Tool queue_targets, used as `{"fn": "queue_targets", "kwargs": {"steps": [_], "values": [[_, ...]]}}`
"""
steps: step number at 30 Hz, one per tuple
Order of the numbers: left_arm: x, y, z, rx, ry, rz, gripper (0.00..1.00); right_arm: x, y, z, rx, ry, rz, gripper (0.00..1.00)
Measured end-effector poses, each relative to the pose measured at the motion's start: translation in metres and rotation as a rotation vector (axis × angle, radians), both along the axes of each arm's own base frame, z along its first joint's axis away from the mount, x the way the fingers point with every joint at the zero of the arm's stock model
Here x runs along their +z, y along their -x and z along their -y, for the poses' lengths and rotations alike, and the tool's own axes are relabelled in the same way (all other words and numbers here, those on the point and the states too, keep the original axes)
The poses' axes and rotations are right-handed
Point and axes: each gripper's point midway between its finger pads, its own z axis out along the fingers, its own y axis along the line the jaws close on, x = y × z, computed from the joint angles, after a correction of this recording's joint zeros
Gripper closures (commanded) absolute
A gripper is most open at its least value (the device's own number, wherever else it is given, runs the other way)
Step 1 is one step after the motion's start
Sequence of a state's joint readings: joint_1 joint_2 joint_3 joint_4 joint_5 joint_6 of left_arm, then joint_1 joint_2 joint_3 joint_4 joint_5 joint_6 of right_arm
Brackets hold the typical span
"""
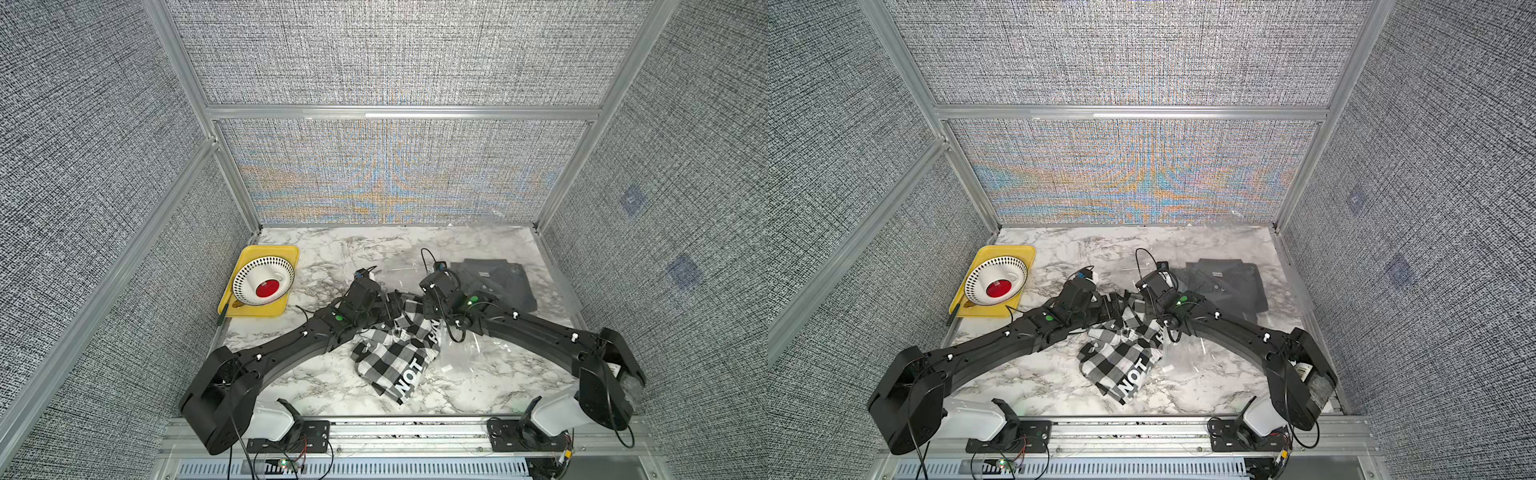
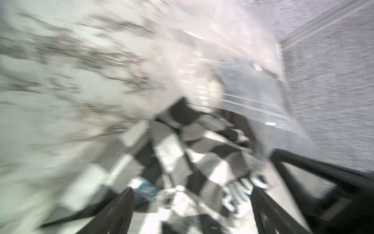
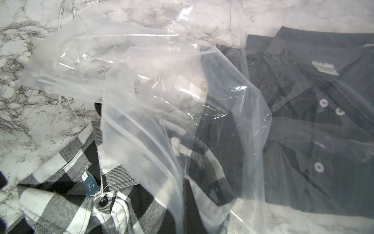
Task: Place the folded shirt into the vacuum bag
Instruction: Place the shirt in the vacuum bag.
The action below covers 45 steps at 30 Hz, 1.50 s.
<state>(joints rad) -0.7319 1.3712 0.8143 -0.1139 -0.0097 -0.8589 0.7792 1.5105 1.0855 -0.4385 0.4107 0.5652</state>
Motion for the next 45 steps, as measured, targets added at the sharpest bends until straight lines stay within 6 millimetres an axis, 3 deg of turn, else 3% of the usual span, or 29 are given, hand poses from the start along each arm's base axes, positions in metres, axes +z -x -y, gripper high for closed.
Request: {"fn": "queue_targets", "kwargs": {"steps": [3,8,15,18,19,22,24,27,31,38,45], "values": [[-0.015,-0.001,-0.017,-0.011,-0.115,0.023,0.07,0.000,-0.001,0.000,0.003,-0.001,0.000,1.00],[-0.046,-0.006,-0.020,-0.114,-0.273,0.051,0.03,-0.002,-0.001,-0.005,0.023,-0.004,-0.010,1.00],[-0.091,-0.035,0.008,-0.251,-0.368,0.064,0.03,-0.009,-0.002,-0.009,0.039,-0.010,-0.028,1.00],[-0.103,-0.041,0.020,-0.287,-0.349,0.074,0.13,-0.010,-0.003,-0.011,0.042,-0.013,-0.031,1.00],[-0.104,-0.043,0.024,-0.292,-0.337,0.084,0.25,-0.011,-0.003,-0.011,0.042,-0.012,-0.033,1.00],[-0.104,-0.043,0.034,-0.312,-0.283,0.099,0.51,-0.013,-0.005,-0.012,0.043,-0.011,-0.037,1.00],[-0.104,-0.040,0.037,-0.319,-0.253,0.097,0.57,-0.012,-0.006,-0.012,0.041,-0.014,-0.036,1.00],[-0.100,-0.035,0.038,-0.321,-0.217,0.098,0.76,-0.009,-0.006,-0.012,0.041,-0.020,-0.031,1.00],[-0.078,-0.027,0.034,-0.308,-0.170,0.135,0.95,-0.005,-0.004,-0.009,0.036,-0.031,-0.021,1.00],[-0.036,-0.021,0.032,-0.299,-0.103,0.222,1.00,-0.004,-0.004,-0.007,0.027,-0.038,-0.020,1.00],[-0.015,-0.018,0.056,-0.374,-0.041,0.254,1.00,0.000,-0.007,-0.013,0.036,-0.056,-0.019,1.00]]}}
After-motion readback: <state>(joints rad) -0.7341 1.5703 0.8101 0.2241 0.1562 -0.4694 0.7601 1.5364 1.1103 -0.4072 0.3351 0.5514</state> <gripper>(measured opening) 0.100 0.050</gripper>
